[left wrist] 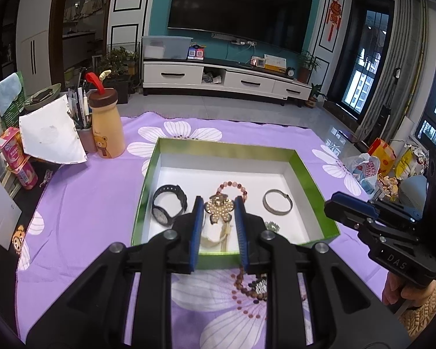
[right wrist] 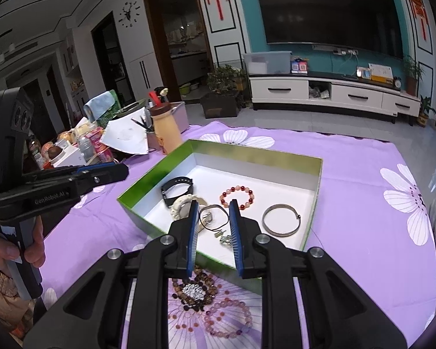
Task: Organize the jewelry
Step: 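Carry the gold brooch and silver ring into the green box, then open the left tool to release the brooch while the right tool releases the silver ring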
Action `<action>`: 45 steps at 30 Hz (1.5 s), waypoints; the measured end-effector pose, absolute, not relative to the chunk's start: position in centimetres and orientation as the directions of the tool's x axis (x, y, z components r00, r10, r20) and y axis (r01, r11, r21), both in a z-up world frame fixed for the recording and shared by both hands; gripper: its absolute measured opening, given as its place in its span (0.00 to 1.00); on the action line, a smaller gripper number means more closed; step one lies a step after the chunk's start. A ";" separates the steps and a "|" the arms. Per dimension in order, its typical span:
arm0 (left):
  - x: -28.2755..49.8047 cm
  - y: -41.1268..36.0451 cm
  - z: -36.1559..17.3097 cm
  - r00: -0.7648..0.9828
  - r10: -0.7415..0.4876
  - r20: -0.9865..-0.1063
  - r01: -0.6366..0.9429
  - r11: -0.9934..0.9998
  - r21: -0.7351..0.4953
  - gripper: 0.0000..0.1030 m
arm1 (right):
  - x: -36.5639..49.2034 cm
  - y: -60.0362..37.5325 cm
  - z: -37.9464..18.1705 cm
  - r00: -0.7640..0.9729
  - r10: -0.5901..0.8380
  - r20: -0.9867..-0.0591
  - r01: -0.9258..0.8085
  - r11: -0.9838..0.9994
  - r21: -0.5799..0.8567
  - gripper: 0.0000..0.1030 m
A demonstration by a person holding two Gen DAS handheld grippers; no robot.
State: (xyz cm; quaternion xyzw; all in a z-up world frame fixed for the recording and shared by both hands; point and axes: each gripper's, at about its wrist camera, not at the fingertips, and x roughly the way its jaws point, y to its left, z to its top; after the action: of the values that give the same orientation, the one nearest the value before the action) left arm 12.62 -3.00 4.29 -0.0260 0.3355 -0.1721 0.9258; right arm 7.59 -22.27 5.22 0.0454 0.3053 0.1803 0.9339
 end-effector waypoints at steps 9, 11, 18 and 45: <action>17.3 -3.6 4.4 0.671 -0.377 -0.639 0.305 0.925 -0.226 0.21 | 11.0 -24.2 4.9 0.715 0.374 -0.591 -0.253 0.926 0.280 0.20; 18.7 -3.8 4.1 0.651 -0.389 -0.652 0.299 0.921 -0.251 0.21 | 12.0 -24.3 4.7 0.699 0.385 -0.602 -0.243 0.920 0.307 0.20; 22.7 -4.6 2.5 0.596 -0.390 -0.702 0.269 0.921 -0.283 0.21 | 15.0 -23.9 3.5 0.641 0.410 -0.649 -0.215 0.907 0.361 0.20; 24.9 -5.2 -1.1 0.536 -0.356 -0.765 0.230 0.934 -0.274 0.41 | 17.4 -23.5 0.8 0.578 0.396 -0.713 -0.123 0.906 0.404 0.34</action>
State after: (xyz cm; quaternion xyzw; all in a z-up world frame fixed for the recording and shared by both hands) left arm 24.93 -5.23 -1.10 -0.0700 0.4515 -0.1677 0.8736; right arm 17.36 -23.47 0.75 0.1573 0.4347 0.1483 0.8742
